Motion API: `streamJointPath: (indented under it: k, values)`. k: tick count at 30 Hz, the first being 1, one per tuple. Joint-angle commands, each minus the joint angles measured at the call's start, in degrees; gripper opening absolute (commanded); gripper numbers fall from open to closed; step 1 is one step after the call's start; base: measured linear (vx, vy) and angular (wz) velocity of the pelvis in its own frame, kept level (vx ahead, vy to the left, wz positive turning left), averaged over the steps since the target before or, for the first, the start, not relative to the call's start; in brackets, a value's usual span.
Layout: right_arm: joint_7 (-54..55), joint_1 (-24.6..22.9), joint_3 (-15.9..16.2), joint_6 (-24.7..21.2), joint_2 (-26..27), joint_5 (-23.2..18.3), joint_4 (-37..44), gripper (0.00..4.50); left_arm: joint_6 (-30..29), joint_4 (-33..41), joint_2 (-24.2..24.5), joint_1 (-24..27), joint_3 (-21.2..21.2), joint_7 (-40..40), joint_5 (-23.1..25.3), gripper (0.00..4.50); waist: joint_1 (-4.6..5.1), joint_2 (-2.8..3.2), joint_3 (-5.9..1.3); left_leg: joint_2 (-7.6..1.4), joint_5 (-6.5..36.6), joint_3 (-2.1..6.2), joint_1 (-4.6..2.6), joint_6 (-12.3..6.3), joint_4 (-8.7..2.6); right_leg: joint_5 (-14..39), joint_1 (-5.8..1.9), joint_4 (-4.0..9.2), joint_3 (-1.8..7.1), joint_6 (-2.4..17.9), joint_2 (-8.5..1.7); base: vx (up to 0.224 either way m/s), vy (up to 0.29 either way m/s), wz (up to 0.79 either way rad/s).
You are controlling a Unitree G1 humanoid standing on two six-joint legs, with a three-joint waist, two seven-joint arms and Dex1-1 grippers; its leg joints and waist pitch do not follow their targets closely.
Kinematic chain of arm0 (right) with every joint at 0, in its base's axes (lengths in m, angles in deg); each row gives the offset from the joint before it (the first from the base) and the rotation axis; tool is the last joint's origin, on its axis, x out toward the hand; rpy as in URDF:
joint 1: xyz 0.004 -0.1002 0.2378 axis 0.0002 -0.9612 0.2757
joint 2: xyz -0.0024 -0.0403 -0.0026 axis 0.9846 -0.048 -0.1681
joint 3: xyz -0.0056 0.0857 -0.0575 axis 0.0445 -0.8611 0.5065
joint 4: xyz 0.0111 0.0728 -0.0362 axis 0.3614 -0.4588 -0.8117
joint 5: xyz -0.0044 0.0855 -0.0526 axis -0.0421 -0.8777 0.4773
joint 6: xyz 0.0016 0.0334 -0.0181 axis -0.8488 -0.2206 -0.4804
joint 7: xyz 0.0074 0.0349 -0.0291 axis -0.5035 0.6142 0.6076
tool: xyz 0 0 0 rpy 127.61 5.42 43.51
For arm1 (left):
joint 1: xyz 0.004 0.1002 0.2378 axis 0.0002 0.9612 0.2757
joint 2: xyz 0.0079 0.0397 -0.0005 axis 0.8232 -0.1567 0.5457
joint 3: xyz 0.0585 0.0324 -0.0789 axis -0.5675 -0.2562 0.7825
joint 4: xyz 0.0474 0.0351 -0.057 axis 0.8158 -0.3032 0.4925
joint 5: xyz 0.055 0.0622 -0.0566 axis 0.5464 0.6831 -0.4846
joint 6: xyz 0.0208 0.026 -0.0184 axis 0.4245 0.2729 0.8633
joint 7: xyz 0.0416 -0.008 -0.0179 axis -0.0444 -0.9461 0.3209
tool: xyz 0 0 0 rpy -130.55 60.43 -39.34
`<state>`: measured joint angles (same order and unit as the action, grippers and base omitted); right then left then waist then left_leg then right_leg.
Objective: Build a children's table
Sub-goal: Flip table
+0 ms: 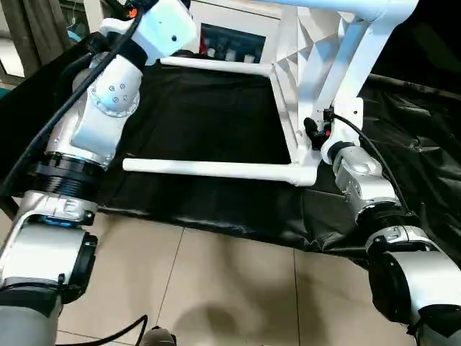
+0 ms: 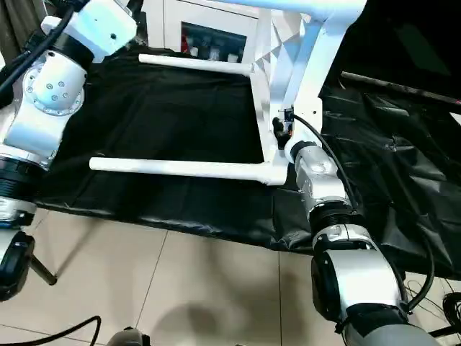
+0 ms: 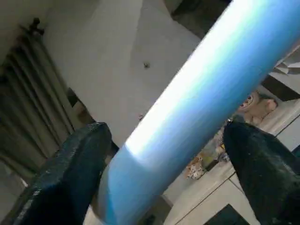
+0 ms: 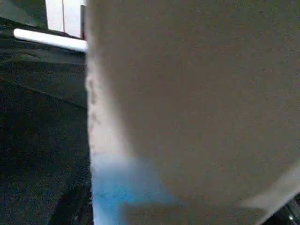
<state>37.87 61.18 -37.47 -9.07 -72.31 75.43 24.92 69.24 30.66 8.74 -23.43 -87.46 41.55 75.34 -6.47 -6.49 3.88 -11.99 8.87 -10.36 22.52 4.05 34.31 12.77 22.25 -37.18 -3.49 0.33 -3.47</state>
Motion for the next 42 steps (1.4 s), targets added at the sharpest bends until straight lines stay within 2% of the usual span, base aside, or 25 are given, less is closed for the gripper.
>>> streamJointPath:
  k: [1, 3, 9, 10, 17, 18, 21, 23, 25, 27, 29, 32, 35, 36, 38, 40, 42]
  values:
    - [-1.48, -0.27, 0.55, 1.42, -1.84, 1.28, 1.42, 2.01, -1.22, -0.8, -0.69, -1.1, 0.53, 0.53, -0.89, 4.12, -0.14, 1.21, -4.94, -1.37, 5.51, 0.31, -1.93, 2.52, -3.13, -5.91, -2.5, 2.79, 2.52, 11.57, -4.31, 0.0, 0.0, 0.0]
    - [-1.56, 0.14, 0.46, 1.57, -2.46, 1.37, 1.62, 2.01, -0.7, -0.55, -1.24, -1.52, 0.51, 1.59, -2.25, 3.8, -0.15, 1.22, -4.91, -1.33, 5.35, 0.31, -1.9, 2.47, -3.13, -6.09, -2.5, 2.8, 2.5, 11.58, -4.28, 0.0, 0.0, 0.0]
    - [-1.66, 0.66, 0.42, 2.1, -3.16, 1.52, 1.85, 2.01, -1.05, -0.58, -1.57, -1.41, 0.58, 2.34, -3.11, 3.55, -0.43, 1.3, -5.3, -1.18, 1.43, 0.22, -1.67, 0.99, -2.66, -11.8, -2.68, 2.24, 2.52, 12.26, -4.08, 0.0, 0.0, 0.0]
    - [-1.8, 0.92, 0.53, 2.23, -3.71, 1.67, 2.31, 2.01, -1.7, -0.6, -1.79, -1.43, 0.89, 2.56, -3.86, 3.39, -0.42, 1.29, -5.25, -1.18, 1.45, 0.2, -1.65, 0.84, -2.67, -11.82, -2.61, 2.24, 2.48, 12.36, -4.02, 0.0, 0.0, 0.0]
    - [-2.71, 1.48, 1.0, 2.56, -5.11, 2.07, 3.16, 2.01, -4.12, -0.44, -3.64, -1.41, 3.34, 3.1, -7.92, 3.2, -0.79, 1.28, -5.1, -1.23, 3.3, 0.12, -1.67, 0.99, -2.74, -8.86, -2.49, 2.51, 2.5, 12.27, -4.13, 0.0, 0.0, 0.0]
    - [-3.19, 1.67, 1.34, 2.6, -5.68, 2.39, 3.64, 2.01, -5.91, -0.01, -5.41, -1.01, 5.62, 3.19, -11.31, 3.18, -0.85, 1.26, -5.1, -1.21, 3.13, 0.1, -1.58, 0.93, -2.72, -8.83, -2.52, 2.46, 2.53, 12.17, -4.13, 0.0, 0.0, 0.0]
    - [-4.04, 2.67, 1.76, 2.63, -7.25, 2.98, 4.35, 2.01, -8.75, 1.05, -7.97, -0.24, 8.49, 4.06, -16.12, 3.14, -1.3, 1.01, -5.06, -1.01, 2.47, -0.09, -1.43, 0.04, -2.53, -8.84, -2.61, 2.47, 2.59, 12.41, -4.08, 0.0, 0.0, 0.0]
    - [-4.95, 3.92, 2.0, 2.54, -8.75, 3.35, 4.63, 2.01, -10.14, 1.38, -9.38, 0.02, 9.99, 4.69, -18.57, 3.14, -1.62, 0.93, -4.88, -0.82, 2.94, -0.31, -1.28, -1.1, -2.47, -6.33, -2.56, 2.76, 2.62, 12.2, -4.13, 0.0, 0.0, 0.0]
    - [-5.69, 4.73, 2.26, 2.46, -9.7, 3.62, 4.82, 2.0, -10.96, 1.66, -10.14, 0.09, 10.84, 4.86, -19.88, 3.14, -1.78, 1.1, -4.78, -0.84, 3.93, -0.38, -1.22, -1.51, -2.43, -3.61, -2.4, 3.02, 2.6, 11.84, -4.17, 0.0, 0.0, 0.0]
    - [-8.76, 7.49, 3.14, 1.66, -12.58, 4.35, 5.61, 1.99, -13.36, 2.3, -12.09, 0.17, 13.34, 5.61, -23.79, 3.14, -1.87, 1.19, -4.73, -0.88, 4.73, -0.38, -1.19, -1.54, -2.44, -1.76, -2.25, 3.17, 2.56, 11.28, -4.17, 0.0, 0.0, 0.0]
    - [-10.92, 9.19, 4.09, 1.1, -14.29, 5.18, 5.66, 1.98, -14.84, 2.77, -12.89, 0.51, 14.37, 6.34, -25.16, 3.14, -1.81, 1.16, -4.64, -0.88, 6.32, -0.5, -1.29, -1.41, -2.31, 0.78, -1.98, 3.37, 2.44, 11.23, -4.05, 0.0, 0.0, 0.0]
    - [-15.81, 12.01, 7.42, 0.24, -17.33, 8.39, 5.49, 1.96, -17.9, 3.81, -14.22, 1.5, 15.93, 7.63, -27.02, 3.14, -1.54, 1.21, -4.42, -0.91, 8.06, -0.55, -1.1, -1.38, -2.39, 3.81, -1.85, 3.67, 2.31, 10.75, -4.07, 0.0, 0.0, 0.0]
    - [-19.16, 15.02, 9.96, -0.71, -19.58, 10.93, 5.31, 1.95, -20.29, 4.83, -14.6, 3.09, 15.89, 8.87, -27.01, 3.13, -1.32, 1.18, -4.28, -1.01, 10.27, -0.44, -1.14, -1.11, -2.43, 7.46, -1.57, 4.18, 2.28, 9.84, -4.21, 0.0, 0.0, 0.0]
    - [-20.11, 15.73, 10.45, -1.1, -19.99, 11.31, 5.26, 1.95, -21.01, 5.18, -14.61, 3.54, 15.72, 9.29, -26.92, 3.11, -1.35, 1.33, -4.25, -1.14, 10.98, -0.4, -1.31, -0.87, -2.44, 8.25, -1.41, 4.22, 2.28, 9.62, -4.28, 0.0, 0.0, 0.0]
    - [-21.91, 17.67, 11.62, -1.77, -20.86, 12.37, 4.93, 1.95, -22.65, 6.03, -14.88, 4.65, 15.4, 9.95, -26.91, 3.05, -1.04, 1.02, -4.13, -1.13, 12.65, -0.34, -1.28, -0.43, -2.51, 10.56, -1.22, 4.4, 2.25, 8.82, -4.2, 0.0, 0.0, 0.0]
    - [-25.58, 21.18, 14.2, -2.44, -21.82, 14.75, 3.97, 1.95, -25.99, 7.62, -15.57, 6.68, 15.02, 10.78, -26.93, 3.02, -0.92, 1.14, -4.17, -1.25, 13.24, -0.24, -1.27, -0.1, -2.47, 11.56, -1.14, 4.43, 2.17, 8.67, -4.26, 0.0, 0.0, 0.0]
    - [-26.82, 22.92, 15.44, -2.49, -22.0, 16.16, 3.39, 1.95, -27.21, 7.92, -15.68, 7.47, 14.85, 10.85, -27.04, 2.93, -0.86, 1.08, -4.02, -1.24, 14.47, -0.29, -1.27, -0.09, -2.42, 13.06, -0.88, 4.65, 2.26, 8.29, -4.26, 0.0, 0.0, 0.0]
